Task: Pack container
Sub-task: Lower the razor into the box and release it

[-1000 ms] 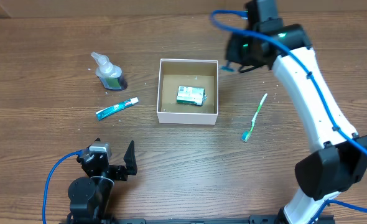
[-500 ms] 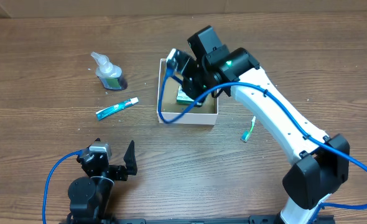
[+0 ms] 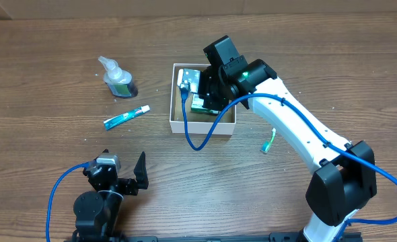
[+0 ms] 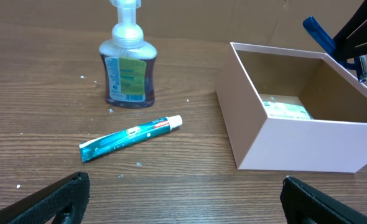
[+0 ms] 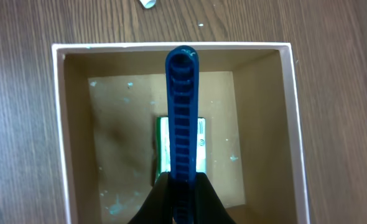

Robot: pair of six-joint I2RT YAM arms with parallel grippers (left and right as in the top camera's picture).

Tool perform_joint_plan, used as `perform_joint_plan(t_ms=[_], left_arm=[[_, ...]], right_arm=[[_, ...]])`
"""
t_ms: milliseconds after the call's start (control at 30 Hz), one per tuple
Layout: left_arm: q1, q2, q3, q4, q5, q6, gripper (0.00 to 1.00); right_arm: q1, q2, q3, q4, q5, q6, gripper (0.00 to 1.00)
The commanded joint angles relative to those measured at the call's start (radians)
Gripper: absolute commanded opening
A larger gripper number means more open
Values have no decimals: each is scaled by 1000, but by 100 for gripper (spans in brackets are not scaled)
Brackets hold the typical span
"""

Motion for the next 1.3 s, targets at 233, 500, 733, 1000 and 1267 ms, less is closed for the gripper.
perform_joint_plan(t_ms=[233,500,733,1000,1267], left_arm=[[6,-11,-9,4,8,-10,100],[6,-11,-9,4,8,-10,100],[6,-11,-9,4,8,-10,100],[6,-11,-9,4,8,-10,100],[6,-11,-9,4,8,-10,100]], right_arm=[[3,-42,24,26,10,251,100],[8,-266,86,-39,11,920,100],[-3,-416,86,-176,102,1130,100],[-3,-430,84,-343,146,1254,100],[-3,-438,84,-501,220,1334,100]])
